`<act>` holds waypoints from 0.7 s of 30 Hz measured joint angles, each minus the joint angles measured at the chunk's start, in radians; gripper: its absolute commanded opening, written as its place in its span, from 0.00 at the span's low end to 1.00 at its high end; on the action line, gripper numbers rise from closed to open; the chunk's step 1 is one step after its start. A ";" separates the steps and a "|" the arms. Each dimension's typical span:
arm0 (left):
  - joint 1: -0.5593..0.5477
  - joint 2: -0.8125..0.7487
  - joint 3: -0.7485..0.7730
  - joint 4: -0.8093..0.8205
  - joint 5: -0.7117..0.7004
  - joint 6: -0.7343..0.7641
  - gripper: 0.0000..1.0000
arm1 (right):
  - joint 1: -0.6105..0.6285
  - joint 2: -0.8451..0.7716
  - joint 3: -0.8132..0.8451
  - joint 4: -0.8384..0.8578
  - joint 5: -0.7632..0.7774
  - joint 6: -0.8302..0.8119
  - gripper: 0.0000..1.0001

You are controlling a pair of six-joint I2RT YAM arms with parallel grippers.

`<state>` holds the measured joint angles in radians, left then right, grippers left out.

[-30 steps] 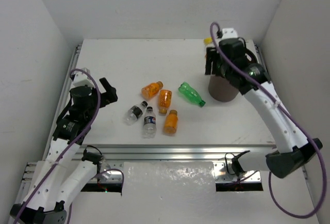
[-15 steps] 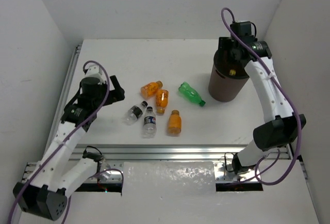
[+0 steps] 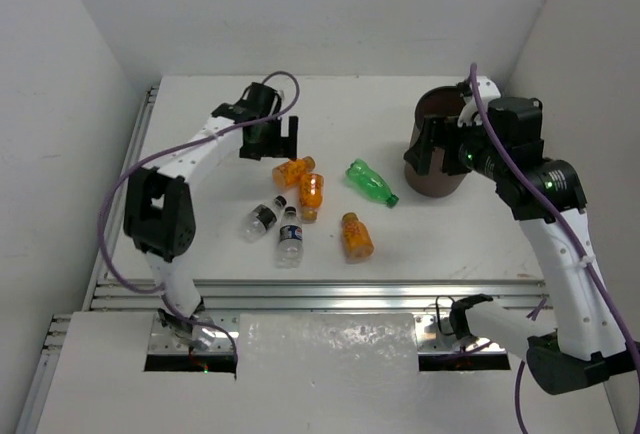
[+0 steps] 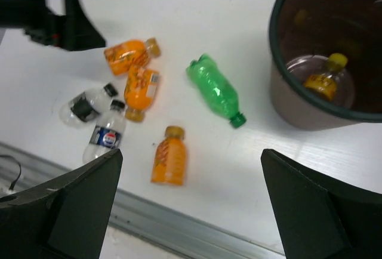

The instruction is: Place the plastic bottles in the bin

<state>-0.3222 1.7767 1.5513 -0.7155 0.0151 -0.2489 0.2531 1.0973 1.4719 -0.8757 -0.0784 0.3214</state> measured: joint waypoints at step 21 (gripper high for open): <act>0.000 0.399 0.216 -0.162 0.086 0.147 0.78 | 0.038 -0.064 -0.151 0.081 -0.204 -0.001 0.99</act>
<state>-0.3222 2.1761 1.7672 -0.8772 0.1009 -0.1020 0.2909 1.0332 1.3212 -0.7944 -0.2829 0.3206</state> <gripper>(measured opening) 0.860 0.986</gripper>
